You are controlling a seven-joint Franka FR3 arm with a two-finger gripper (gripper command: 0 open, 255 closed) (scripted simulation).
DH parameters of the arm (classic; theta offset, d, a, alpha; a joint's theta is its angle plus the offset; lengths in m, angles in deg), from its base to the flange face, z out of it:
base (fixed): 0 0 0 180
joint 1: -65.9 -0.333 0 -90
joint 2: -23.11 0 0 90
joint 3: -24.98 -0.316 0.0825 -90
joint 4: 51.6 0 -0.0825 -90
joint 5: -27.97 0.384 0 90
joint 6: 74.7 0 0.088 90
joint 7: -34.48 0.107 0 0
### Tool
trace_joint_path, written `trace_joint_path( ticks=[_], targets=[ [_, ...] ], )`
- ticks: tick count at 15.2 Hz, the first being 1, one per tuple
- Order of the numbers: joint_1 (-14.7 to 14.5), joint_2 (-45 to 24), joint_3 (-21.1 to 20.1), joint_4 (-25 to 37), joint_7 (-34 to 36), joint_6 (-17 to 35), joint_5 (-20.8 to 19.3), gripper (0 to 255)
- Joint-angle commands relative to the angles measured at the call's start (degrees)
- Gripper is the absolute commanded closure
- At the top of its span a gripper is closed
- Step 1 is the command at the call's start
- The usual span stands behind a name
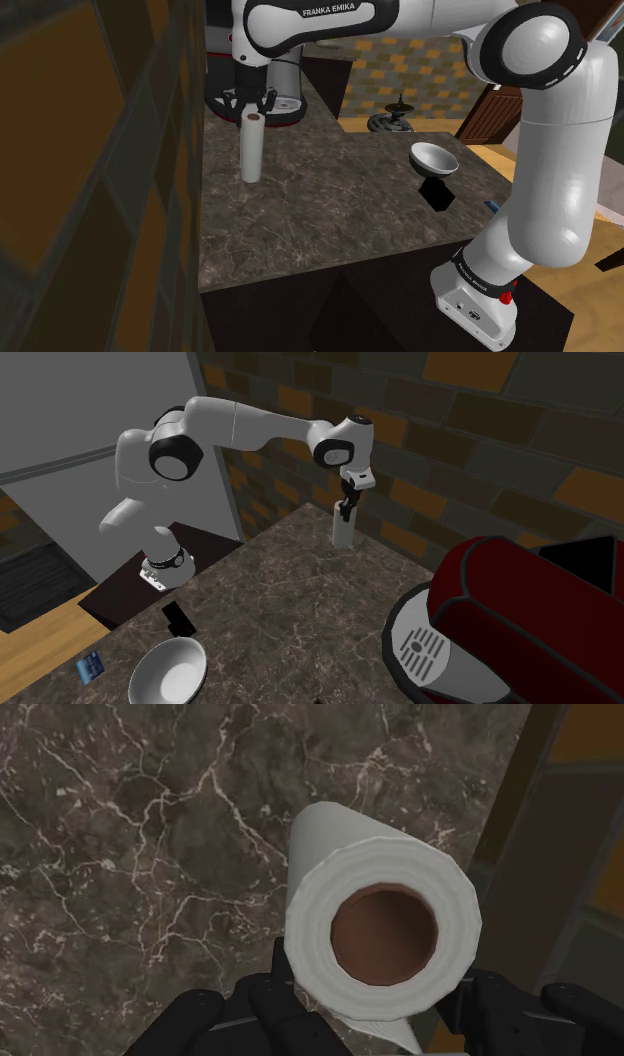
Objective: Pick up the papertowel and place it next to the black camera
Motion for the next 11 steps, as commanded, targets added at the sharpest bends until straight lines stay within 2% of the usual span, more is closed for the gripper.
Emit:
trace_joint_path(
  ticks=[1,7,8,9,11],
  targets=[
    [-0.1,0.2,-0.1,1.3,-0.1,-1.5,0.1,255],
    [-0.4,0.6,-0.3,5.3,-0.3,-5.9,0.4,255],
    [-0.2,0.8,-0.2,4.2,-0.3,-5.0,0.4,255],
    [-0.2,0.8,-0.2,4.2,-0.3,-5.0,0.4,0],
    [0.6,5.0,-0.7,-5.0,2.3,1.5,1.8,0]
  ],
)
